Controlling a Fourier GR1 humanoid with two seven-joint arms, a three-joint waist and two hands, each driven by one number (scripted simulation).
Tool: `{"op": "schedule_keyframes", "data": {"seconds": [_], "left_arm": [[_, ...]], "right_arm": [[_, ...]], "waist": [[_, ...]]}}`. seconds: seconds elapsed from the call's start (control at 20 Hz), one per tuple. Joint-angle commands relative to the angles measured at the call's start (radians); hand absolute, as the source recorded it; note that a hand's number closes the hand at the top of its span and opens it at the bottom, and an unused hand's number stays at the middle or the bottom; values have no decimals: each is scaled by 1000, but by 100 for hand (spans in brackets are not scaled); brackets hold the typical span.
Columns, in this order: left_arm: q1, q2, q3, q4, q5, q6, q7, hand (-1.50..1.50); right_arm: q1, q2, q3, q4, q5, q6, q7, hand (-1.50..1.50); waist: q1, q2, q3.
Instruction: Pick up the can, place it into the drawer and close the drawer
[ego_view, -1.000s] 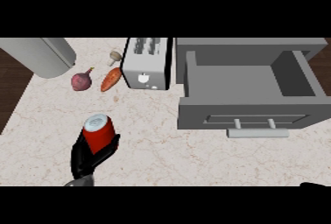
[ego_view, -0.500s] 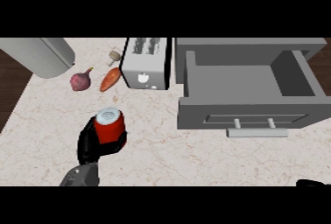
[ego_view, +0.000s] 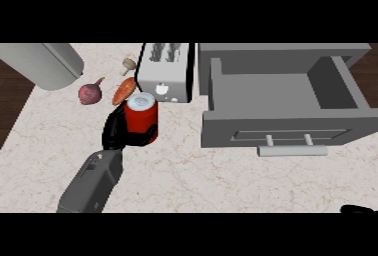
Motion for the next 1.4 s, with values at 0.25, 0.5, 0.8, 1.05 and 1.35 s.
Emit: {"op": "schedule_keyframes", "data": {"seconds": [0.25,0.5,0.8,1.05,1.35], "left_arm": [[-117,-23,-67,-189,-35,47,233,150],[-174,-33,-112,-298,-60,74,363,150],[-252,-64,-130,-428,-56,148,545,150],[-401,-73,-199,-468,-58,286,687,150],[-601,-73,-184,-396,-72,317,807,150]], "right_arm": [[17,11,-7,10,10,6,-29,-150],[28,29,24,-38,58,-19,7,-150],[36,32,13,5,32,5,-45,-150],[16,27,-1,-7,32,-11,-25,-150],[-92,8,17,13,82,-67,32,-150]], "waist": [[19,-7,1],[19,-9,1],[18,-10,2],[7,-6,1],[11,-2,1]]}}
